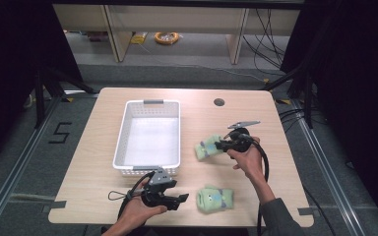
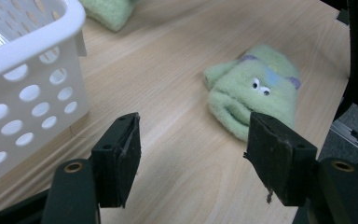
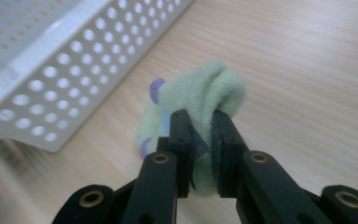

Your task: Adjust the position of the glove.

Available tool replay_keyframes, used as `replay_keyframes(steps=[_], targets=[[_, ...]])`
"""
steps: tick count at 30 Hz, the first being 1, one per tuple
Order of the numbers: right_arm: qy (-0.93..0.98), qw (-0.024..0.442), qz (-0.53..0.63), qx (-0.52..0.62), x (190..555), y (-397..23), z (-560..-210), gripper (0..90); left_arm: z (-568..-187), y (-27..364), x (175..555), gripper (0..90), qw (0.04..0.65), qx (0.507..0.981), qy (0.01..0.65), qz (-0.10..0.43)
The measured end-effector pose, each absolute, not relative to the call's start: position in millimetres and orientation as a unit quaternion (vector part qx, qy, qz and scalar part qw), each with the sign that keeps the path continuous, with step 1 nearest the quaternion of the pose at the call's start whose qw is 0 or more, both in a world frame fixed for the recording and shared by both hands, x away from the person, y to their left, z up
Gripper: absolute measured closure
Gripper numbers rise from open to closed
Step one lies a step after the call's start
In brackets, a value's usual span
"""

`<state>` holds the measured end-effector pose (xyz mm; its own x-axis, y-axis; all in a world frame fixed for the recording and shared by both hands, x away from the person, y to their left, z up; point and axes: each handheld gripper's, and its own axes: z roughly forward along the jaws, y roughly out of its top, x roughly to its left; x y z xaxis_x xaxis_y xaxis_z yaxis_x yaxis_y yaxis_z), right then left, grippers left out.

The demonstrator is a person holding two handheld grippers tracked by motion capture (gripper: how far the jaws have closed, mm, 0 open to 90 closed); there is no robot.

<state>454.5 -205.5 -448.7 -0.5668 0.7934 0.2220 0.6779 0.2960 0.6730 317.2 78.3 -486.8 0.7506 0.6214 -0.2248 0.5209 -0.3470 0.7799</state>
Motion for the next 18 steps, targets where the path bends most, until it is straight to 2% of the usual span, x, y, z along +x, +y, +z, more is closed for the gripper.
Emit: replay_keyframes(steps=[3,5,7,11,18], targets=[[0.800,0.079,0.396,0.444,444,-211,-440,81.2,-487,78,318,34.9,0.452,0.822,0.343,0.056],[0.795,0.063,0.414,0.439,430,-214,-432,81.2,-487,78,318,35.0,0.452,0.821,0.345,0.057],[0.802,0.076,0.418,0.420,428,-217,-430,81.2,-486,78,317,35.0,0.447,0.824,0.344,0.054],[0.811,0.070,0.414,0.409,414,-227,-423,81.1,-486,77,317,34.9,0.450,0.822,0.345,0.054],[0.814,0.070,0.407,0.408,398,-246,-424,81.1,-485,75,318,35.0,0.450,0.824,0.341,0.055]])
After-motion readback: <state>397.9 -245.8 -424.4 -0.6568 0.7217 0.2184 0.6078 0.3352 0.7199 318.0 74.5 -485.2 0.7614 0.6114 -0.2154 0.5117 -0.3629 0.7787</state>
